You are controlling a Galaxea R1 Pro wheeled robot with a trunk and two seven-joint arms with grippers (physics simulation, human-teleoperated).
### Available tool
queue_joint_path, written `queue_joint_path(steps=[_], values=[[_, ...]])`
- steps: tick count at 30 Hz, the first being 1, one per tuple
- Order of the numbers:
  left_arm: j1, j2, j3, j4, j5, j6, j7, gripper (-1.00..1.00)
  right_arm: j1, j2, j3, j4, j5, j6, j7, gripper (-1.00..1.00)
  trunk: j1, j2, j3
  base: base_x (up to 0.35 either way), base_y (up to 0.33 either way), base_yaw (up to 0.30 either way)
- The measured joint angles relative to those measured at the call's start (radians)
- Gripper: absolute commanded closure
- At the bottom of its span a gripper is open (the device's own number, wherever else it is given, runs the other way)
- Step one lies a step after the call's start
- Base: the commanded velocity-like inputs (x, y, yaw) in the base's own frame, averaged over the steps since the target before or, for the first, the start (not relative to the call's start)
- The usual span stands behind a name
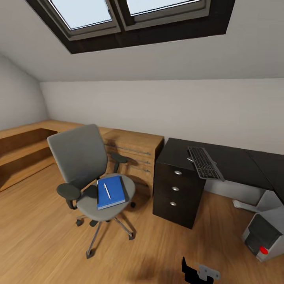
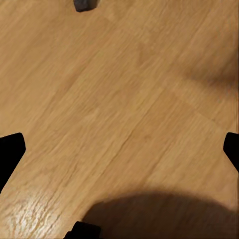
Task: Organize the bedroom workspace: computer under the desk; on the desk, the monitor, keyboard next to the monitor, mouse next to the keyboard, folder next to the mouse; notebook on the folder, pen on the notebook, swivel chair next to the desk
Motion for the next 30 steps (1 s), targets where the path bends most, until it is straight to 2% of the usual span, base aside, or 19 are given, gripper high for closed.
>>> queue_joint_path(steps=[24,30], values=[[0.0,0.0,-0.001,0.0,0.0,-0.023,-0.005,-1.0,0.0,-0.001,0.0,0.0,-0.001,0.0,0.0,-1.0,0.0,0.0,0.0,0.0,0.0,-0.297],[0.0,0.0,-0.001,0.0,-0.001,-0.024,-0.005,-1.0,0.0,0.002,0.0,0.0,-0.001,0.002,0.0,-1.0,0.0,0.0,-0.003,0.0,0.0,-0.158]])
